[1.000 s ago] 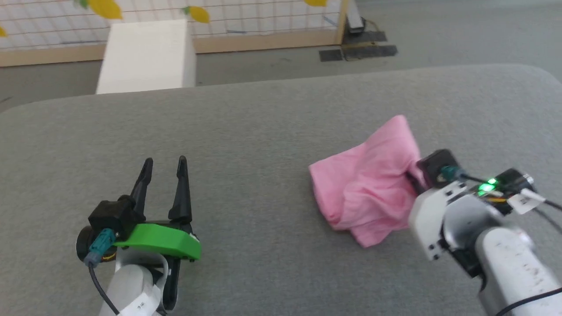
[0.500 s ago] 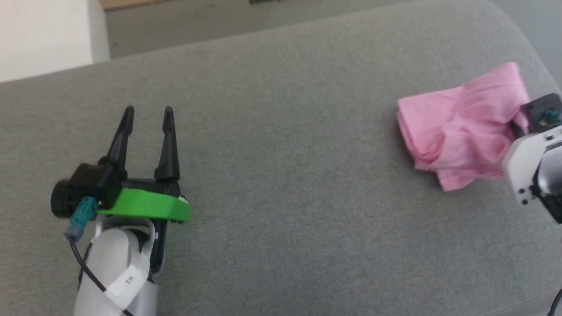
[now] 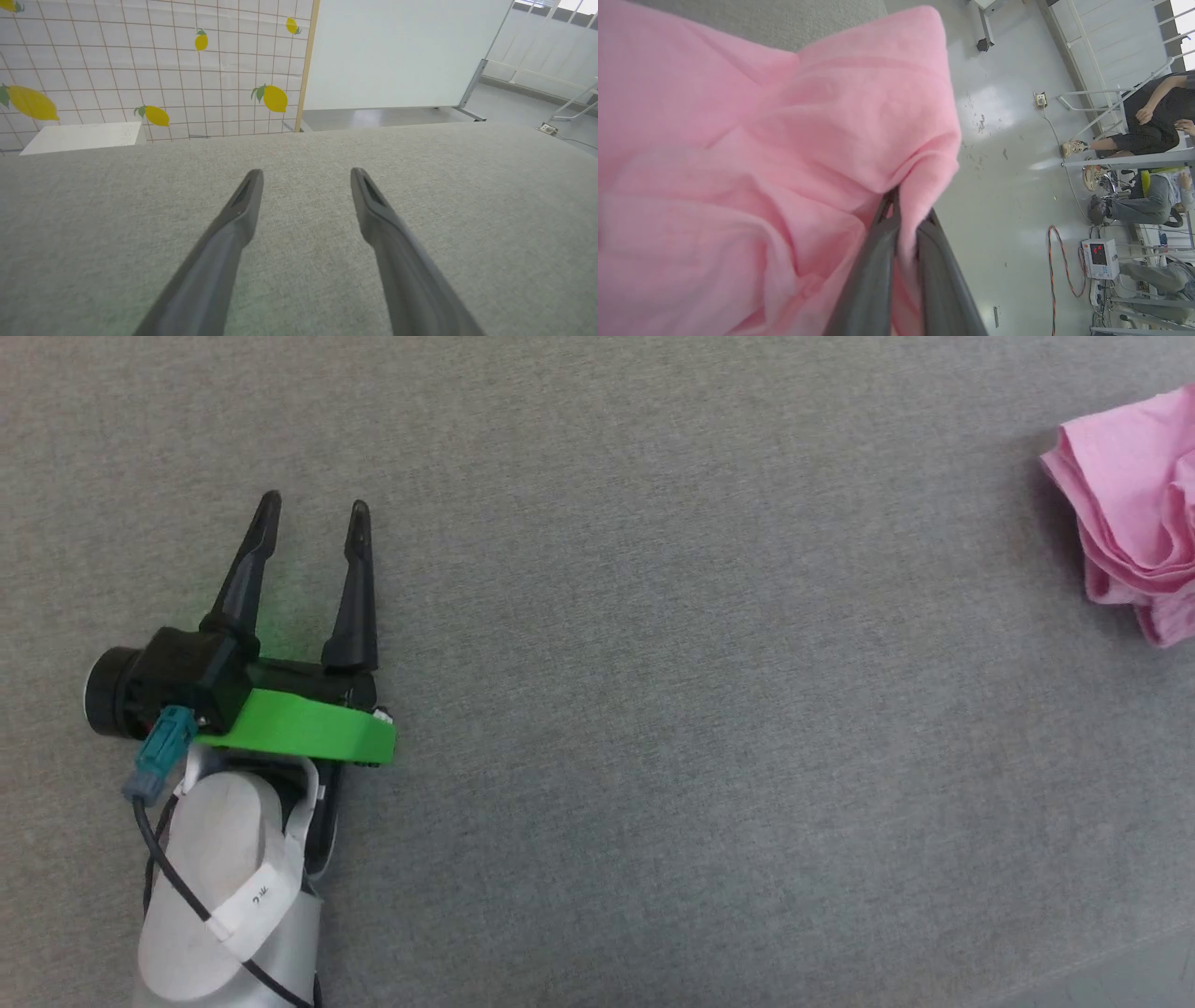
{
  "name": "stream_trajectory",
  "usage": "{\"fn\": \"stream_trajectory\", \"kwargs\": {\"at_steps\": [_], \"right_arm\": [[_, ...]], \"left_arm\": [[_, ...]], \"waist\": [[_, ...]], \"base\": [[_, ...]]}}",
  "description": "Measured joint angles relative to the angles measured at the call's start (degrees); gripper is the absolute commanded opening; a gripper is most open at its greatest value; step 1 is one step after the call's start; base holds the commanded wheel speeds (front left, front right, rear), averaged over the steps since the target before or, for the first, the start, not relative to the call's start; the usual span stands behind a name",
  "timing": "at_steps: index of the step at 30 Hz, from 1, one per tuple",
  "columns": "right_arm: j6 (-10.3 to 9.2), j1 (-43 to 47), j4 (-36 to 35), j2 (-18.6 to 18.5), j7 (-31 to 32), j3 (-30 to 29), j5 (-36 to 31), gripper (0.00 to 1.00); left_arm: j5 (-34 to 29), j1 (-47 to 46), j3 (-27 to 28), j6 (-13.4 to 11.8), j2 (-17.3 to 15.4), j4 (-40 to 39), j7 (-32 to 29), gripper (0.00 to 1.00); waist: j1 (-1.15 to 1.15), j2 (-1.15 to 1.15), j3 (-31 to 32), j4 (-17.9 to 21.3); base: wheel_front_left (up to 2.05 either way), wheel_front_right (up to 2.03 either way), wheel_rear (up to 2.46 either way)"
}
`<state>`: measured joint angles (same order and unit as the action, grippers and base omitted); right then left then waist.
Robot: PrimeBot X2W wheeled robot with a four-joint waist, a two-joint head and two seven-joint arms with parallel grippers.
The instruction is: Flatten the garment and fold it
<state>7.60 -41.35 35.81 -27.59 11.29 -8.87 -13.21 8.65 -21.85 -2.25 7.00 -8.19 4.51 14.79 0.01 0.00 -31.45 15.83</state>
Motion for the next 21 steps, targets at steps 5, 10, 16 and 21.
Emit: {"fn": "stream_trajectory", "kwargs": {"at_steps": [5, 10, 16, 21], "right_arm": [[0.00, 0.3, 1.6, 1.2, -0.8, -3.1, -2.1, 1.00], [0.00, 3.9, 2.2, 2.0, -2.1, -6.0, -2.0, 1.00], [0.00, 15.0, -6.0, 7.3, -8.9, -6.1, 7.2, 1.00], [-0.01, 22.9, -14.8, 10.7, -12.3, -4.1, 13.1, 1.00]], "left_arm": [[0.6, 0.1, 0.0, 0.0, 0.9, 2.1, 0.0, 1.00], [1.2, 2.4, -0.2, 0.0, 2.6, 3.0, 0.0, 1.00], [2.2, 8.9, -0.5, -0.1, 4.2, 5.6, 0.0, 1.00], [3.4, 11.0, -0.5, -0.6, 4.6, 6.7, 0.0, 1.00]], "waist": [[0.00, 0.00, 2.1, -0.7], [0.00, 0.00, 6.5, -1.3], [-0.01, 0.00, 16.3, -3.0], [-0.01, 0.00, 21.6, -4.8]], "base": [[0.00, 0.00, 0.00], [0.00, 0.00, 0.00], [0.00, 0.00, 0.00], [0.00, 0.00, 0.00]]}}
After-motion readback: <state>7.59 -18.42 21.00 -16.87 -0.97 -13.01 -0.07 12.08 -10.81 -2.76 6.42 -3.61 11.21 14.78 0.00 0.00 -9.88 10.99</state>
